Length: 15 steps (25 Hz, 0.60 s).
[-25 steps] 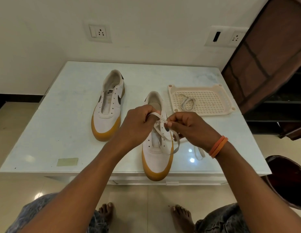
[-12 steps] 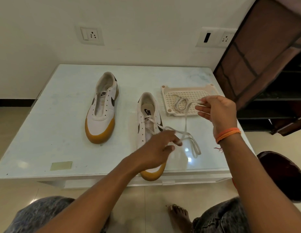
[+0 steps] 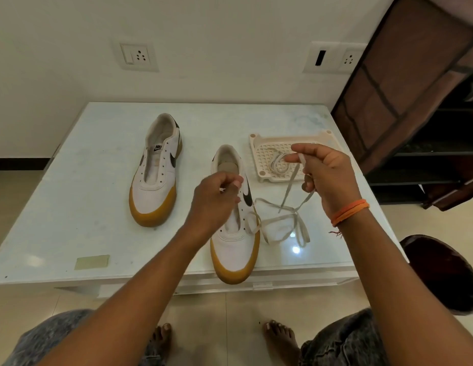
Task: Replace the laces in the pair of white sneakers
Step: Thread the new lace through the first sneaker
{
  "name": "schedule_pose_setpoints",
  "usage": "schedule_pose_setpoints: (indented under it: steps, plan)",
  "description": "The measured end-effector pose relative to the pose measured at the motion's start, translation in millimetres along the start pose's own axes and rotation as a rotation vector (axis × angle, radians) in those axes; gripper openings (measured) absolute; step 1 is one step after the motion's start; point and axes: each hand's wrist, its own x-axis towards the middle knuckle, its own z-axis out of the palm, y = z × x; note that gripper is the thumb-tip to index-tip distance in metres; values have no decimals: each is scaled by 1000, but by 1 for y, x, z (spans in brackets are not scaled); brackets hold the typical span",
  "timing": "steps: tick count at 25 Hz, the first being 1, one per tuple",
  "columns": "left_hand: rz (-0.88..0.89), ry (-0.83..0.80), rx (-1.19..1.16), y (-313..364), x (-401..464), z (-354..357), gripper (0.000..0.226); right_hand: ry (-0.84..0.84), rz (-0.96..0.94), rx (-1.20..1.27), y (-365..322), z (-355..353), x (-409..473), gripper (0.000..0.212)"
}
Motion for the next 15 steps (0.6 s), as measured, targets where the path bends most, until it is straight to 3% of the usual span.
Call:
schedule_pose_setpoints:
  steps: [2, 5, 7, 10, 15]
  plan:
    - [-40, -107, -172, 5, 2, -11, 25, -226, 34, 28, -6, 5, -7, 38]
    - [58, -417, -101, 10, -4, -9, 57, -471, 39, -2, -8, 14, -15, 37]
    - [120, -456, -53, 11, -8, -4, 42, -469, 49, -35, -4, 16, -14, 36]
    - [143, -391, 35, 10, -4, -12, 15, -426, 39, -161, -1, 8, -9, 33]
    - [-93, -487, -73, 20, -3, -26, 35, -469, -29, -227, 2, -6, -4, 20]
